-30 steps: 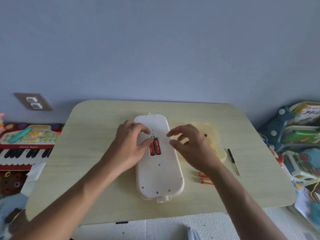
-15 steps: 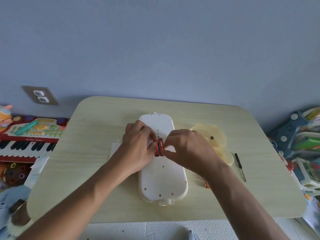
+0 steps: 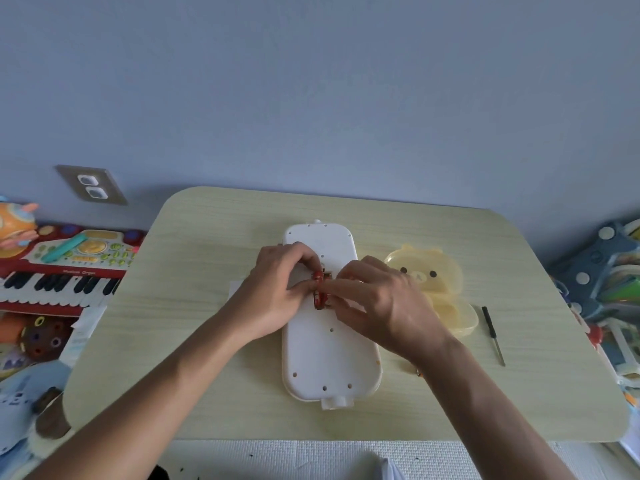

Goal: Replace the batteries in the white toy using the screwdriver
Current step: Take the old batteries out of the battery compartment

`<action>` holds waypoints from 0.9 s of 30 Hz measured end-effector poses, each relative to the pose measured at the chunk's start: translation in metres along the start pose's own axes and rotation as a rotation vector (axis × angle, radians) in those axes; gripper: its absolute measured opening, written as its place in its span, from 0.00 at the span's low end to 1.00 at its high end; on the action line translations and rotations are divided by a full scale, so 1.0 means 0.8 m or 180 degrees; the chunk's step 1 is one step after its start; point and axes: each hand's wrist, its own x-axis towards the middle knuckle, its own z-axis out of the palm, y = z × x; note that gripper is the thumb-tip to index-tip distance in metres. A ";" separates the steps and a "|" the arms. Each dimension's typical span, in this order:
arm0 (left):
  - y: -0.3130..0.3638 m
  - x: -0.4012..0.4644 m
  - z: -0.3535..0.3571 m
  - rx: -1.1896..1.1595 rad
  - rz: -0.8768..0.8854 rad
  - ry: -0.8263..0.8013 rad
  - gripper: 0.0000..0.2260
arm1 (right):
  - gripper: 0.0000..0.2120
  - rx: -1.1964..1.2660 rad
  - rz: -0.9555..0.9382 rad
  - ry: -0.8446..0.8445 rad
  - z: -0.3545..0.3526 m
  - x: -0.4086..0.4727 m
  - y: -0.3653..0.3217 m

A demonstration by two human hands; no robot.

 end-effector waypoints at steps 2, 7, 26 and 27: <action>0.000 0.000 -0.001 -0.0013 0.0065 -0.0024 0.08 | 0.08 0.0264 -0.0054 -0.0048 0.006 -0.003 0.002; -0.001 0.000 0.000 -0.0062 0.0096 -0.0038 0.09 | 0.09 0.0335 -0.0102 -0.0171 0.008 -0.001 0.001; -0.004 0.017 -0.014 -0.0384 0.0037 -0.0346 0.08 | 0.10 0.1799 0.1097 -0.0500 -0.002 0.011 0.018; -0.005 0.017 -0.013 -0.0395 0.0011 -0.0331 0.08 | 0.10 0.1913 0.1220 -0.0471 -0.001 0.012 0.017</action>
